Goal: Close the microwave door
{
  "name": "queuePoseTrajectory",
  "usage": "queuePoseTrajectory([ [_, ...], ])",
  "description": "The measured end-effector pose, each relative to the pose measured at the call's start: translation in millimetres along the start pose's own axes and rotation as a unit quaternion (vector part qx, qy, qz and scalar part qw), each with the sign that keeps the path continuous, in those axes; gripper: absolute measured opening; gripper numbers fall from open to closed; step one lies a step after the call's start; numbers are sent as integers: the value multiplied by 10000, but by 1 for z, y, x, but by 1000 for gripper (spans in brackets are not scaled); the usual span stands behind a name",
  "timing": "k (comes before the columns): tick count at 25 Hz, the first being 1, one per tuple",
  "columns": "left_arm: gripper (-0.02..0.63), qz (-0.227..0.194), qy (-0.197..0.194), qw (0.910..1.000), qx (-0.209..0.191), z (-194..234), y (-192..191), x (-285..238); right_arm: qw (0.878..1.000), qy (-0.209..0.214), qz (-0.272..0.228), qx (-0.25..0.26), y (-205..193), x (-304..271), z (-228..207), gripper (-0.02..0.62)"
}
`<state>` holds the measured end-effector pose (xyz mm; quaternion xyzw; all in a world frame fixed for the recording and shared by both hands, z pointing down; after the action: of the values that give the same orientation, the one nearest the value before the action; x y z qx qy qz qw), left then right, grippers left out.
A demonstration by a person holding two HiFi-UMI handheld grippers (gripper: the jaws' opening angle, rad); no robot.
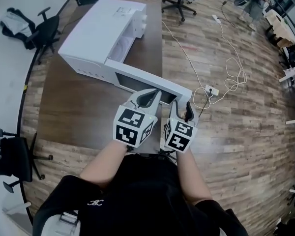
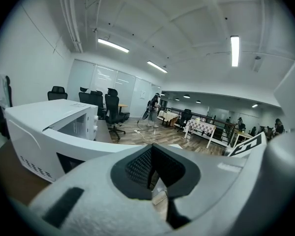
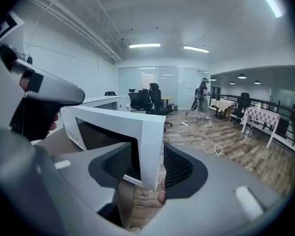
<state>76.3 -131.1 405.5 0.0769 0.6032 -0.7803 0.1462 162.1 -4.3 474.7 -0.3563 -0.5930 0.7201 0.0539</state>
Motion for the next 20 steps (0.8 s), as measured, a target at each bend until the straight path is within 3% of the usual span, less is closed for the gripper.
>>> queuePoseTrajectory([
  [5, 11, 25, 94, 10000, 5, 6, 0, 4, 9998, -166, 130, 22, -2, -9, -2, 150],
  [20, 11, 64, 431, 9990, 86, 19, 5, -8, 9998, 69, 195, 45, 14, -45, -13, 141],
])
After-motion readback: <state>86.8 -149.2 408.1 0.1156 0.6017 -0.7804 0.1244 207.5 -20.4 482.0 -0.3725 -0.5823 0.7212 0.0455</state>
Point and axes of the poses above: the fingertips, and each gripper's own axes: x backward along the fingers, z to its left, y out of its top, the point moved 8 cm from there along x, backward along the fingers, and after that the axes turned 9 degrees about -y, right-handed, at the moved point
